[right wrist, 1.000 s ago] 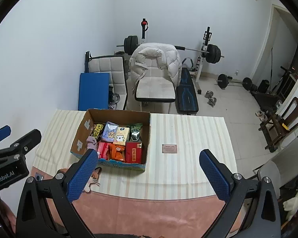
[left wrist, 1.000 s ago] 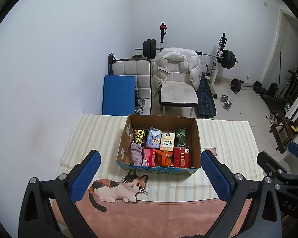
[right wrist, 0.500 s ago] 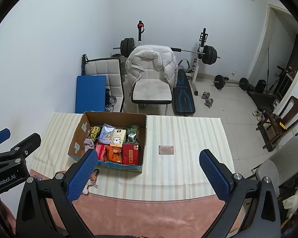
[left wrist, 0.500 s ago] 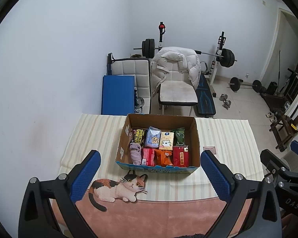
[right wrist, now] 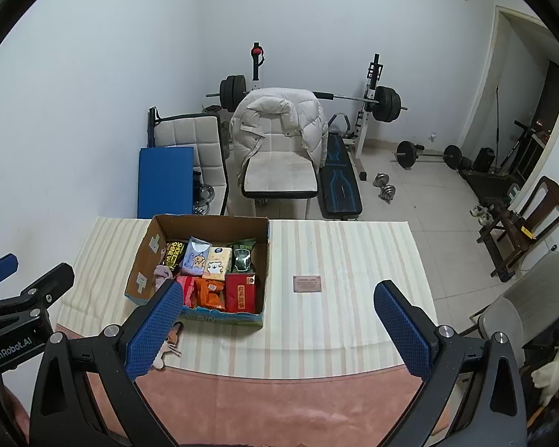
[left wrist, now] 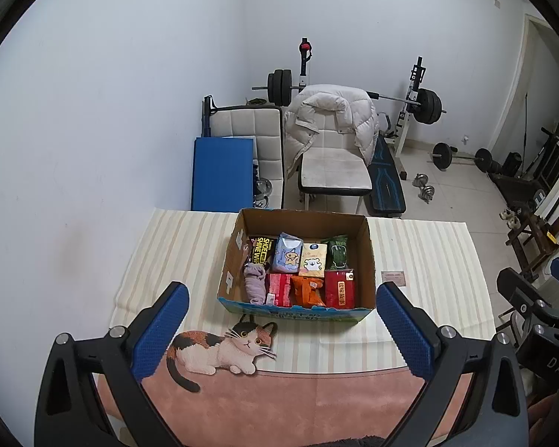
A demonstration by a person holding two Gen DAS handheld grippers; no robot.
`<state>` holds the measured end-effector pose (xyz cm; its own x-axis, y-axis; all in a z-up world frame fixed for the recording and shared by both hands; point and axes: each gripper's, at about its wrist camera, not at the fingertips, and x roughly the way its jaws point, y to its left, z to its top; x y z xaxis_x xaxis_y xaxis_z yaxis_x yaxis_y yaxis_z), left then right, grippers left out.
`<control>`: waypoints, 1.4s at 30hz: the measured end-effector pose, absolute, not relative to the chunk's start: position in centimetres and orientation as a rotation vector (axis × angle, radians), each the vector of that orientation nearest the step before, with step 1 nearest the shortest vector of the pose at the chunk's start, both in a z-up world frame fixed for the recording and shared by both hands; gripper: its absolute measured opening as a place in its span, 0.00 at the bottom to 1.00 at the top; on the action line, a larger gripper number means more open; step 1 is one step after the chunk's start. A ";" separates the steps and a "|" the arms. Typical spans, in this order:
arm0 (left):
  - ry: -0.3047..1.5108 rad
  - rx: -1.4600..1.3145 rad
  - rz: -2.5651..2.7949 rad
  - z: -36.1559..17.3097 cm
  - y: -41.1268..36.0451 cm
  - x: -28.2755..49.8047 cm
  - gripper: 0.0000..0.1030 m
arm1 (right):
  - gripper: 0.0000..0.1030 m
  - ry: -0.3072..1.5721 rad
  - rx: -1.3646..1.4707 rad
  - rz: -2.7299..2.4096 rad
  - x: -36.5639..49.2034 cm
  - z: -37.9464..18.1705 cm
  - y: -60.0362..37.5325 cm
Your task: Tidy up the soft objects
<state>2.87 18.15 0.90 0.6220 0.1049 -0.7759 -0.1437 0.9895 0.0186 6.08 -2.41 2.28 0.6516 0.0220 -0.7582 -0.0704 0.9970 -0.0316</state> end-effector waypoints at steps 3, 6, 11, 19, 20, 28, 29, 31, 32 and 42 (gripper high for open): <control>0.889 -0.047 0.139 0.9 18.2 2.9 1.00 | 1.00 0.860 -0.060 0.051 6.1 2.3 -2.4; 0.889 -0.044 0.138 0.8 18.3 2.9 1.00 | 1.00 0.862 -0.064 0.054 6.0 2.3 -2.3; 0.892 -0.046 0.140 0.9 18.1 2.7 1.00 | 1.00 0.861 -0.063 0.054 6.0 2.3 -2.3; 0.898 -0.052 0.142 1.2 17.6 2.2 1.00 | 1.00 0.862 -0.063 0.055 6.0 2.4 -2.3; 0.899 -0.053 0.142 1.2 17.6 2.2 1.00 | 1.00 0.860 -0.064 0.054 6.0 2.4 -2.3; 0.906 -0.054 0.135 0.8 17.4 2.2 1.00 | 1.00 0.874 -0.057 0.049 5.5 1.6 -2.1; 0.907 -0.055 0.134 0.7 17.4 2.2 1.00 | 1.00 0.873 -0.057 0.049 5.5 1.6 -2.2; 0.907 -0.054 0.135 0.8 17.3 2.1 1.00 | 1.00 0.872 -0.053 0.047 5.3 1.5 -2.2; 0.906 -0.054 0.135 0.8 17.3 2.0 1.00 | 1.00 0.871 -0.050 0.043 5.2 1.5 -2.4; 0.903 -0.056 0.134 0.7 17.0 1.9 1.00 | 1.00 0.868 -0.041 0.038 4.8 1.7 -3.0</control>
<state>1.87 17.00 0.75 0.6114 0.0929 -0.7859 -0.1398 0.9901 0.0083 4.78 -3.03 1.69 0.6461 0.0164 -0.7631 -0.0497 0.9986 -0.0206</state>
